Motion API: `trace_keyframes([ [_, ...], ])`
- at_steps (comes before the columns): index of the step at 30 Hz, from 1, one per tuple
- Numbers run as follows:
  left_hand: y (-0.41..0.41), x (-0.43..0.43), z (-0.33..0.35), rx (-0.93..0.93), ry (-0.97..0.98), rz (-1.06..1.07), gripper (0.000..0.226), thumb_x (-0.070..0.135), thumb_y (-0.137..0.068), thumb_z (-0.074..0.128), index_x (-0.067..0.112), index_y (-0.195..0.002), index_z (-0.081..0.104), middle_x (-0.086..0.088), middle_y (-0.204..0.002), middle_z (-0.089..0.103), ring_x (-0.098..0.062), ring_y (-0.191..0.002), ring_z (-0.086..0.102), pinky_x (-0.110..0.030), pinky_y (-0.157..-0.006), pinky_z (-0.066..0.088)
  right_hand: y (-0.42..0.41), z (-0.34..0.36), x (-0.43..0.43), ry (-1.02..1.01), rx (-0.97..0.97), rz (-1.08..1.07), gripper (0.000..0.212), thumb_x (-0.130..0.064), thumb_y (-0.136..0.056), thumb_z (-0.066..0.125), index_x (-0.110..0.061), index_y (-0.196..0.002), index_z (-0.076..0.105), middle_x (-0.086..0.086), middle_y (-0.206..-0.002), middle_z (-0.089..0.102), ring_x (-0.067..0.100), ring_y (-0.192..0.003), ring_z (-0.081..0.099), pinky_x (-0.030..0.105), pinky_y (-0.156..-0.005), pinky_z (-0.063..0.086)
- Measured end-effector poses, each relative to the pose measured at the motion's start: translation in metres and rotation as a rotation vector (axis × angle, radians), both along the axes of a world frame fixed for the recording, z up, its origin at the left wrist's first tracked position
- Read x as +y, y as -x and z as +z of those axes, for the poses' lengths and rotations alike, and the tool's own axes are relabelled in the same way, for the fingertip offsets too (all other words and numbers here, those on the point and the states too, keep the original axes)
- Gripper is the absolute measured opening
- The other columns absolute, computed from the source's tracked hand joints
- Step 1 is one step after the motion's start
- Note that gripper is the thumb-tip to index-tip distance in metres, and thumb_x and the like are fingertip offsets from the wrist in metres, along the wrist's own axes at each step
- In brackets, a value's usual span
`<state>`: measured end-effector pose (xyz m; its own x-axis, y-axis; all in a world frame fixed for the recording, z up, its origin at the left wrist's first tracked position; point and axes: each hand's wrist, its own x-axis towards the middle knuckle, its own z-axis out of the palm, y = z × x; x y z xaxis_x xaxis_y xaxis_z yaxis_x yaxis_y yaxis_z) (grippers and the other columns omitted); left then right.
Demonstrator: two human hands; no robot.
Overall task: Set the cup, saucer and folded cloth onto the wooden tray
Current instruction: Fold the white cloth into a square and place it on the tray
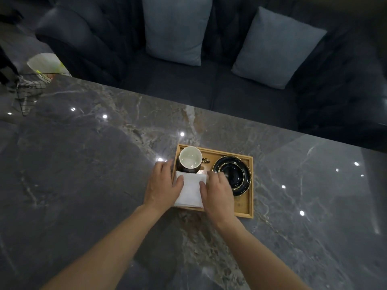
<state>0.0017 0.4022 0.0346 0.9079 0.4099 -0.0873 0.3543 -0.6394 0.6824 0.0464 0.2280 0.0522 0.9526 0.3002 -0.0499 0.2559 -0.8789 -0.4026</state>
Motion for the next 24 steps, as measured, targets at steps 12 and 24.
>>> trace_keyframes([
  [12,-0.048,0.035,0.009,0.031,0.026,-0.263,0.058,0.04,-0.083,0.08,0.021,-0.134,0.061,-0.002,-0.123,0.064,-0.021,-0.111,0.057,-0.034,-0.091,0.046,-0.063,0.007,0.011,-0.037,0.068,0.185,0.059,-0.046,-0.087,0.072,-0.025,-0.139,0.053,-0.004,-0.137,0.059,0.019,-0.127,0.051,0.039,-0.104,0.041],
  [24,-0.059,0.035,0.013,0.012,0.055,-0.27,0.052,0.032,-0.085,0.079,0.019,-0.133,0.062,-0.004,-0.121,0.065,-0.023,-0.11,0.059,-0.039,-0.093,0.05,-0.071,0.005,0.017,-0.02,0.053,0.148,0.049,-0.039,-0.088,0.073,-0.025,-0.132,0.058,-0.004,-0.129,0.063,0.019,-0.121,0.054,0.039,-0.099,0.042],
])
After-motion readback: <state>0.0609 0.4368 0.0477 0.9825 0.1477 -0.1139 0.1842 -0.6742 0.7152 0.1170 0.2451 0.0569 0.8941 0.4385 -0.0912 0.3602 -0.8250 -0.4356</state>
